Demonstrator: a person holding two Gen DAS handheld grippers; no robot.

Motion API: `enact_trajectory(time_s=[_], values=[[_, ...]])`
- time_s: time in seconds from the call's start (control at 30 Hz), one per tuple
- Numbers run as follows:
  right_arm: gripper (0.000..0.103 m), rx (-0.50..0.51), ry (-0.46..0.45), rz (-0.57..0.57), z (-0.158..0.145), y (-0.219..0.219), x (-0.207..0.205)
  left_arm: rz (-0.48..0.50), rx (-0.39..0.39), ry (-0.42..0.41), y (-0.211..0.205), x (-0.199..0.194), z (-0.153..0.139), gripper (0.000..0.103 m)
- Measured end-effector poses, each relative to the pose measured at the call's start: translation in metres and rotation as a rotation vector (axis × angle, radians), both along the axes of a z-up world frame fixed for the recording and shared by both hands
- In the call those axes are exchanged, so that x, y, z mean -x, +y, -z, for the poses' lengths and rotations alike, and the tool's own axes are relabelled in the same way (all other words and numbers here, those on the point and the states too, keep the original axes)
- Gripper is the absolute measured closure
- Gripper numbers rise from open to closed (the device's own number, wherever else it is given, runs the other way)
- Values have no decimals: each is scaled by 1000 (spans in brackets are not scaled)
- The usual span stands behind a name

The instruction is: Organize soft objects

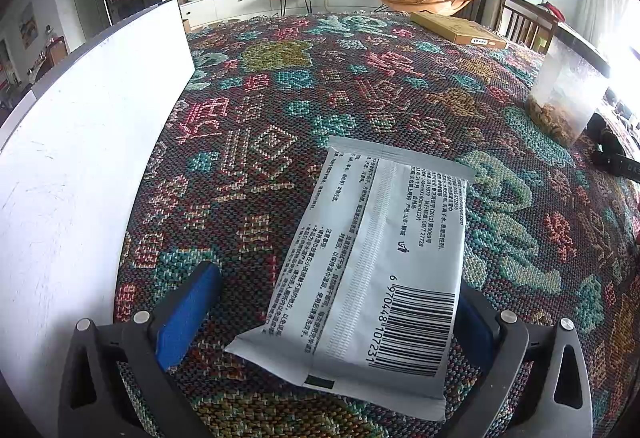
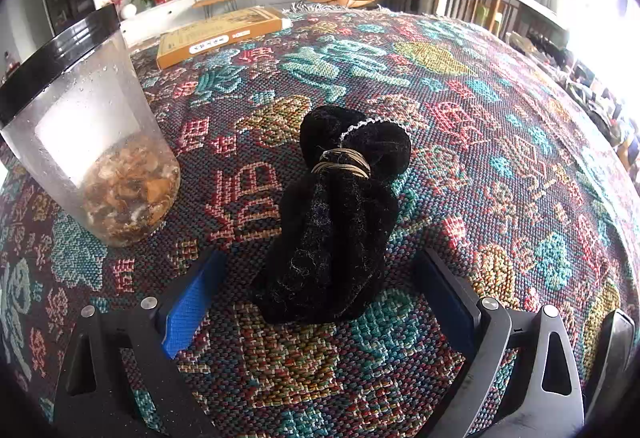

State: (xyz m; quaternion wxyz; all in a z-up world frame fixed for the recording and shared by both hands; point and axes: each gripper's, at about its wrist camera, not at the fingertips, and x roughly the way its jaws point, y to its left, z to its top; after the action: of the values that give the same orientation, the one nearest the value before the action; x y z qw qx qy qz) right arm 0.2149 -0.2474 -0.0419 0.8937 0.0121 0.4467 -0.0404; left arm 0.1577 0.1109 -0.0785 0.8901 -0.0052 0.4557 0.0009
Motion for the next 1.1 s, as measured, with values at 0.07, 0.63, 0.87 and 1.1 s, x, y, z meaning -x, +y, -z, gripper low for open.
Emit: enact_trajectory(time_s=[0.07,0.63,0.87,1.1], values=[[6,0,0,0,0,-1,0,0,0,0,0,0,0,0],[6,0,0,0,0,-1,0,23,41,-43,-41,20,-10,37],[6,-1,-1,0,0,-1,0,128,20,-41,-123,3,-11,33],[6,-1,0,0,1,-2,-2,63,-10,4,-122,-4,-5,0]])
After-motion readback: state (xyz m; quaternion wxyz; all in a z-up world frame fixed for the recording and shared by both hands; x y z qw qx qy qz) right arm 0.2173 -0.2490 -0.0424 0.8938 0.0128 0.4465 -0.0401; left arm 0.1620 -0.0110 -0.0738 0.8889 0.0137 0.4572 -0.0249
